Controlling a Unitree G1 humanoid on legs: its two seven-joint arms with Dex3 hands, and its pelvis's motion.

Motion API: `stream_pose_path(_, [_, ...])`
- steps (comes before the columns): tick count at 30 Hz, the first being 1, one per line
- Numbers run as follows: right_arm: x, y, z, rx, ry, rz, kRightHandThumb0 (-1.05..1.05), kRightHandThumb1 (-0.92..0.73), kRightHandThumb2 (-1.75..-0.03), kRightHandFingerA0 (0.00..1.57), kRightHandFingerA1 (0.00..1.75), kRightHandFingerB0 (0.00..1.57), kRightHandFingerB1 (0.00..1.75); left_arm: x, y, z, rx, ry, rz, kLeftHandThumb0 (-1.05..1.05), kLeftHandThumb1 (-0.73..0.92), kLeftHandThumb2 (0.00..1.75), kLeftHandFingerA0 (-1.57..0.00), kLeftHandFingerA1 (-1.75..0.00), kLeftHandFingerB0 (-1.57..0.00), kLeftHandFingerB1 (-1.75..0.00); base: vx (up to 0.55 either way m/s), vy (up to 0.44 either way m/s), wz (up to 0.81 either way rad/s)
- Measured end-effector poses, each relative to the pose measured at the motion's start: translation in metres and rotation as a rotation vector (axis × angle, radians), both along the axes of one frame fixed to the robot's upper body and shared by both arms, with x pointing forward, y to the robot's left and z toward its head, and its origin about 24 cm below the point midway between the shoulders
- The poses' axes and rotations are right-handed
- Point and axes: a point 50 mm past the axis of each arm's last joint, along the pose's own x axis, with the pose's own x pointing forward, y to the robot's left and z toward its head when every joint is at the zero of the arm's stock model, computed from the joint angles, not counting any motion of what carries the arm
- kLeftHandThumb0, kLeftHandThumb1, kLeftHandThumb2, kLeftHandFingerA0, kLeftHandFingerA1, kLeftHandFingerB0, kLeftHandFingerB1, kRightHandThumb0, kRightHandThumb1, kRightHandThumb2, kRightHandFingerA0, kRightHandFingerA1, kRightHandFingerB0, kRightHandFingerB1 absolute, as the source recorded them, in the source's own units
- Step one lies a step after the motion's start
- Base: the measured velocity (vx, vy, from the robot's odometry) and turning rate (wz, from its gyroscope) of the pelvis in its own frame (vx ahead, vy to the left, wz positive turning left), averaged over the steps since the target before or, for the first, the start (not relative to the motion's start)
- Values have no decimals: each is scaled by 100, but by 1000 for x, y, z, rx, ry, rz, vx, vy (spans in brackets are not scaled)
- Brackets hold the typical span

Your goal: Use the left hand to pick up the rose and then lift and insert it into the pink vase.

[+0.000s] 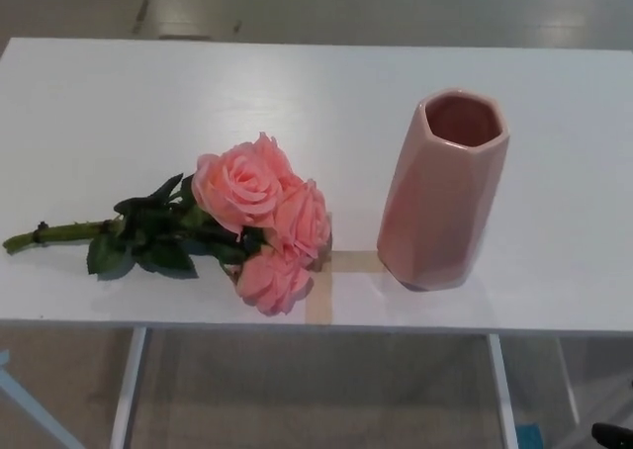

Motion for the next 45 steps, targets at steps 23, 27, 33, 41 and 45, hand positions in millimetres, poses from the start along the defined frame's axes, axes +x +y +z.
stream_pose_path(23, [0,0,0,-7,-31,-4,-18,-62,-58,58,50,53,46,-3,-1,15,74,-119,-167,-25,46,54,0,0,0,-6,0,0,0])
stream_pose_path(27, [1,1,1,-9,-30,3,-17,-62,-58,58,50,53,46,-9,-3,27,100,-199,-177,-21,47,54,0,0,0,-6,0,0,0])
stream_pose_path(33, [3,2,1,-10,-33,11,-17,-62,-58,58,50,53,46,-32,-4,48,150,-272,-227,-40,42,64,0,0,0,0,0,0,0])
stream_pose_path(41, [7,3,3,-12,-40,23,-16,-62,-58,58,50,53,46,-59,-12,86,224,-372,-327,-65,40,72,0,-2,0,0,0,0,0])
stream_pose_path(45, [8,4,3,-13,-41,30,-16,-62,-58,58,50,53,47,-67,-20,110,264,-447,-386,-64,39,70,0,-6,0,0,0,0,0])
